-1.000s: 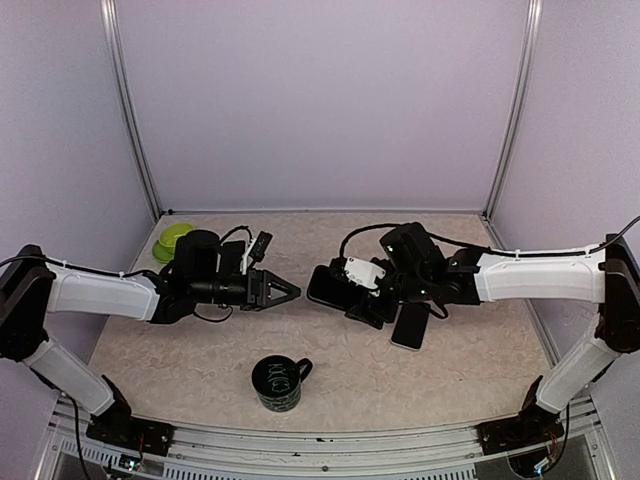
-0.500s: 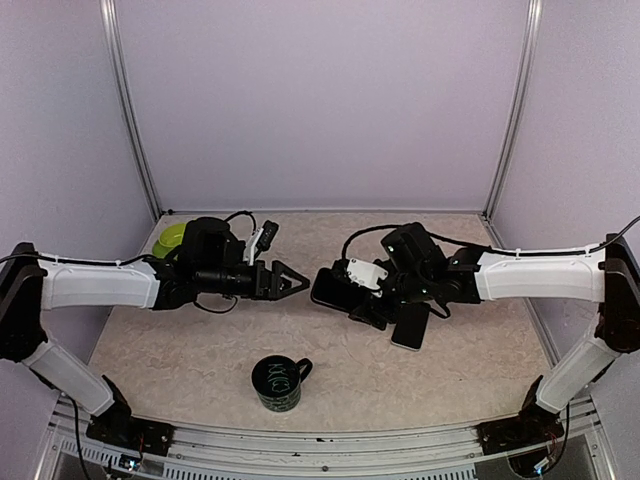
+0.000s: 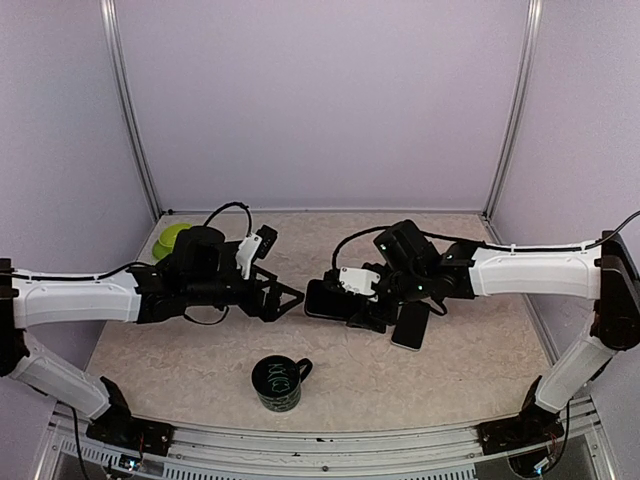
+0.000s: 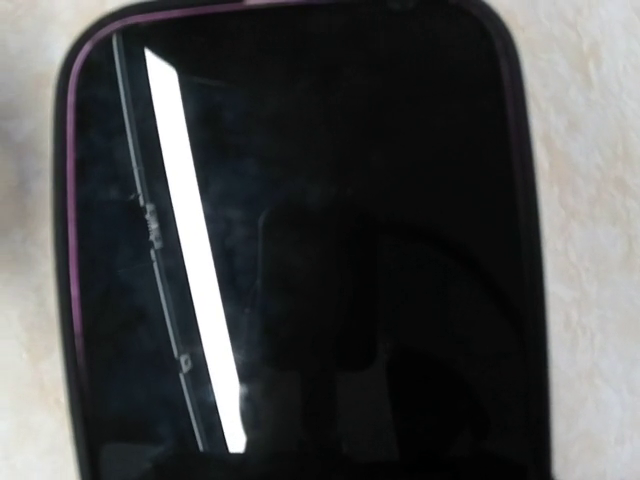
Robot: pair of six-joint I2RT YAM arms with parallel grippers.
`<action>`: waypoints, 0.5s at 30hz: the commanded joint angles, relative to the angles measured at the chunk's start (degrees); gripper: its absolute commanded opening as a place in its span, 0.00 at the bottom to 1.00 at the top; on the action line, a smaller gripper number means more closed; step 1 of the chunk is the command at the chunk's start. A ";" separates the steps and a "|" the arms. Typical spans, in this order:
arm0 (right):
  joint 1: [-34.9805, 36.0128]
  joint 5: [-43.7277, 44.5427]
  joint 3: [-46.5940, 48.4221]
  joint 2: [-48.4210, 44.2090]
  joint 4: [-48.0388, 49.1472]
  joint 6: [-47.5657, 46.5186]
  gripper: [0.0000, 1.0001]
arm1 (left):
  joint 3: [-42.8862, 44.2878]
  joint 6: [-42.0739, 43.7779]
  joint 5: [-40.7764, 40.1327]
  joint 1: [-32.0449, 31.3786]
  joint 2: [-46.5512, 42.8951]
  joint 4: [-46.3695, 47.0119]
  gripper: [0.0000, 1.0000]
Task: Put the phone into the phone case
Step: Pass from the right arm to the left
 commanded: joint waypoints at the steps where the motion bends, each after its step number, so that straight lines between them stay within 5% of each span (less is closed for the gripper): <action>1: 0.47 -3.61 3.01 -0.38 -0.64 -2.99 0.40 | -5.61 10.41 -2.21 -0.51 -7.66 8.37 0.99; 7: 0.57 -7.81 3.26 -1.04 -0.92 -3.96 0.40 | -8.59 18.40 0.81 -0.85 -13.44 13.96 0.99; 15: 2.48 -4.46 0.66 -4.37 4.71 -6.93 0.39 | 2.79 19.96 5.00 -0.14 -4.68 0.96 0.99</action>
